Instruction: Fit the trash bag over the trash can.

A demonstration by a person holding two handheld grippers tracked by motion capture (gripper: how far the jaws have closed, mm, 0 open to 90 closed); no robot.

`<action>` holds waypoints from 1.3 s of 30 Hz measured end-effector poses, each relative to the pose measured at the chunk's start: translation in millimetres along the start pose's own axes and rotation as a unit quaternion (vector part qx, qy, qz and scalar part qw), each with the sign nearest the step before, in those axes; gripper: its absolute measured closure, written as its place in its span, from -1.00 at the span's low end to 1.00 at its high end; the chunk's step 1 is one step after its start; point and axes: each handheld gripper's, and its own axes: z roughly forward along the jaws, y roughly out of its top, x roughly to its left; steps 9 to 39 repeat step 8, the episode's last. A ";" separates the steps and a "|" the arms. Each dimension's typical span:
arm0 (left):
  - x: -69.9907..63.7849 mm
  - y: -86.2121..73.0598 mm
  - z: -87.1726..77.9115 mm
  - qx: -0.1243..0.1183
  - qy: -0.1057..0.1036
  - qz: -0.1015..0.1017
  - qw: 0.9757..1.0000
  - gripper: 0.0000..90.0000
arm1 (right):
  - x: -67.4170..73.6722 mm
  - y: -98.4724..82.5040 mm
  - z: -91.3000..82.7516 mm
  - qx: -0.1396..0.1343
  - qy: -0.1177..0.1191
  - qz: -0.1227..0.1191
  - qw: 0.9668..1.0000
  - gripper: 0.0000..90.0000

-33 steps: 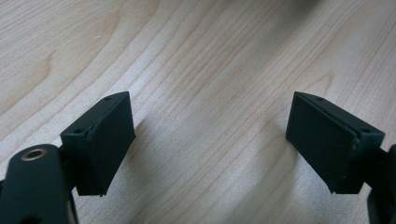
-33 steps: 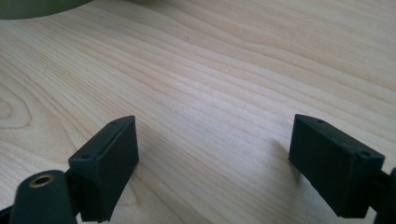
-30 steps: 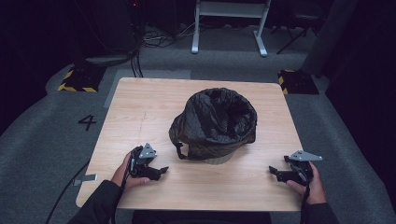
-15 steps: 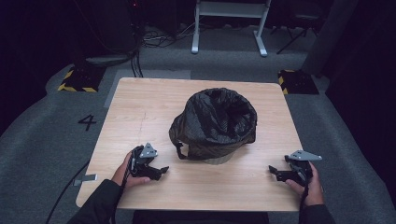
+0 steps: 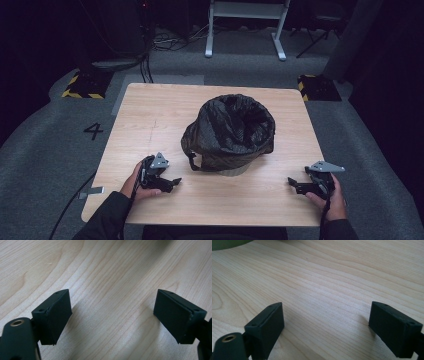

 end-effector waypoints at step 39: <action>0.5 0.6 0.2 0.001 0.001 0.002 1.000 -0.67 | -0.1 -0.8 -1.0 0.000 0.001 0.000 1.000 -0.70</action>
